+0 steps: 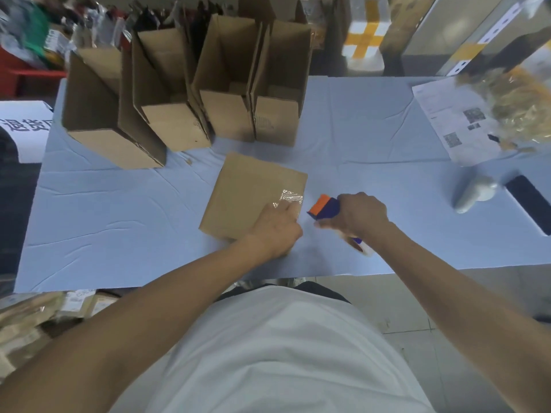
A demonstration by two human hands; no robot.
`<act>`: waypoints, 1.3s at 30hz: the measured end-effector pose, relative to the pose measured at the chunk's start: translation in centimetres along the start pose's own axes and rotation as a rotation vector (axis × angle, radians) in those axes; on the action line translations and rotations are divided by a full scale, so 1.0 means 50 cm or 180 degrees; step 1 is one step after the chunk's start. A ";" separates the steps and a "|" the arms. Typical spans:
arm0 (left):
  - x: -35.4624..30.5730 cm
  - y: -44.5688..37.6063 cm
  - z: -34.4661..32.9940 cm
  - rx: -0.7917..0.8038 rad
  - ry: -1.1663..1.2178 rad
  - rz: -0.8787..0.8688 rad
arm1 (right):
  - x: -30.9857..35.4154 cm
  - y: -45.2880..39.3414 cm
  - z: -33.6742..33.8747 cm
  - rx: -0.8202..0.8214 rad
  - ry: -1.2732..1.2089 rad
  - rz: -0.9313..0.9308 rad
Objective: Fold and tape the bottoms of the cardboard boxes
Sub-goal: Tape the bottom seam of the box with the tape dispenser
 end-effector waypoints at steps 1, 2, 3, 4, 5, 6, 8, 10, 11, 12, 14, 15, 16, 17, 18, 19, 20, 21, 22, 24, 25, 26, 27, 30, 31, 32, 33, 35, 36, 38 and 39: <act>-0.007 -0.004 -0.001 0.0021 -0.0131 0.0016 | -0.008 -0.005 0.005 -0.0272 -0.0142 -0.0066; -0.011 -0.010 -0.001 0.0044 -0.0145 0.0084 | -0.013 -0.009 0.006 -0.0546 -0.0230 -0.0046; -0.011 -0.015 -0.002 0.0028 -0.0099 0.0144 | -0.015 -0.015 0.001 -0.0776 -0.0285 0.0060; -0.009 -0.016 0.000 -0.0007 -0.0026 0.0213 | -0.013 -0.018 -0.004 -0.0963 -0.0359 0.0230; -0.005 -0.016 0.000 -0.0070 0.0080 0.0283 | -0.011 -0.023 -0.016 -0.1091 -0.0462 0.0408; -0.002 -0.015 -0.002 -0.0121 0.0208 0.0348 | -0.008 -0.025 -0.027 -0.1149 -0.0593 0.0550; -0.002 -0.004 0.000 -0.0280 0.0587 0.0555 | -0.003 -0.029 -0.060 -0.1027 -0.0786 0.0631; -0.004 0.003 -0.002 -0.0626 0.0843 0.0758 | 0.000 -0.032 -0.082 -0.1150 -0.0664 0.0515; -0.004 0.006 -0.006 -0.0803 0.0931 0.0810 | 0.003 -0.033 -0.082 -0.1332 -0.0629 0.0546; -0.003 0.010 -0.010 -0.0958 0.0993 0.0839 | 0.006 -0.035 -0.075 -0.1505 -0.0734 0.0622; 0.000 0.020 -0.017 -0.1140 0.1114 0.0821 | 0.022 -0.045 -0.050 -0.1433 -0.1208 0.0761; 0.002 0.026 -0.019 -0.1207 0.1188 0.0809 | 0.035 -0.055 -0.037 -0.1233 -0.1468 0.0872; 0.004 0.032 -0.023 -0.1276 0.1264 0.0804 | 0.050 -0.067 -0.025 -0.1019 -0.1697 0.1035; 0.006 0.037 -0.027 -0.1299 0.1356 0.0837 | 0.069 -0.079 -0.018 -0.0750 -0.1894 0.1234; 0.010 0.044 -0.028 -0.1329 0.1419 0.0929 | 0.090 -0.089 -0.015 -0.0462 -0.1967 0.1439; 0.018 0.053 -0.027 -0.1365 0.1476 0.1088 | 0.113 -0.098 -0.019 -0.0233 -0.1883 0.1662; 0.029 0.066 -0.029 -0.1419 0.1528 0.1282 | 0.134 -0.106 -0.029 -0.0094 -0.1689 0.1889; 0.044 0.082 -0.032 -0.1480 0.1542 0.1505 | 0.154 -0.110 -0.042 -0.0017 -0.1530 0.2038; 0.060 0.099 -0.040 -0.1517 0.1511 0.1741 | 0.172 -0.112 -0.052 0.0013 -0.1478 0.2088; 0.087 0.130 -0.063 -0.1505 0.1439 0.2209 | 0.198 -0.113 -0.064 0.0042 -0.1593 0.2100; 0.096 0.142 -0.071 -0.1469 0.1418 0.2392 | 0.209 -0.113 -0.070 0.0061 -0.1645 0.2121; 0.103 0.153 -0.078 -0.1456 0.1357 0.2544 | 0.218 -0.113 -0.075 0.0084 -0.1680 0.2161; 0.108 0.161 -0.082 -0.1417 0.1272 0.2666 | 0.226 -0.115 -0.079 0.0098 -0.1708 0.2222; 0.117 0.174 -0.094 -0.1335 0.1143 0.2825 | 0.245 -0.122 -0.082 0.0096 -0.1711 0.2372; 0.121 0.178 -0.095 -0.1339 0.1162 0.2878 | 0.250 -0.122 -0.082 0.0139 -0.1766 0.2379; 0.124 0.181 -0.094 -0.1359 0.1164 0.2944 | 0.254 -0.122 -0.082 0.0191 -0.1855 0.2379; 0.128 0.184 -0.091 -0.1374 0.1138 0.3009 | 0.257 -0.122 -0.080 0.0231 -0.1938 0.2379; 0.134 0.183 -0.090 -0.1234 0.1126 0.3023 | 0.259 -0.123 -0.076 0.0265 -0.1986 0.2364; 0.136 0.181 -0.090 -0.1137 0.1157 0.3003 | 0.259 -0.123 -0.075 0.0275 -0.1959 0.2348; 0.137 0.180 -0.089 -0.1058 0.1151 0.2994 | 0.260 -0.115 -0.075 0.0354 -0.1836 0.2313; 0.136 0.179 -0.089 -0.1037 0.1089 0.2998 | 0.263 -0.109 -0.076 0.0374 -0.1720 0.2284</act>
Point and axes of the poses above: each hand's wrist, its own y-axis away from the middle knuckle, its own z-axis out of the back of the hand, x = y × z, the point moved 4 cm from there along -y, towards the middle knuckle, and after that the axes turned 4 degrees about -x, right-handed, at the moved point
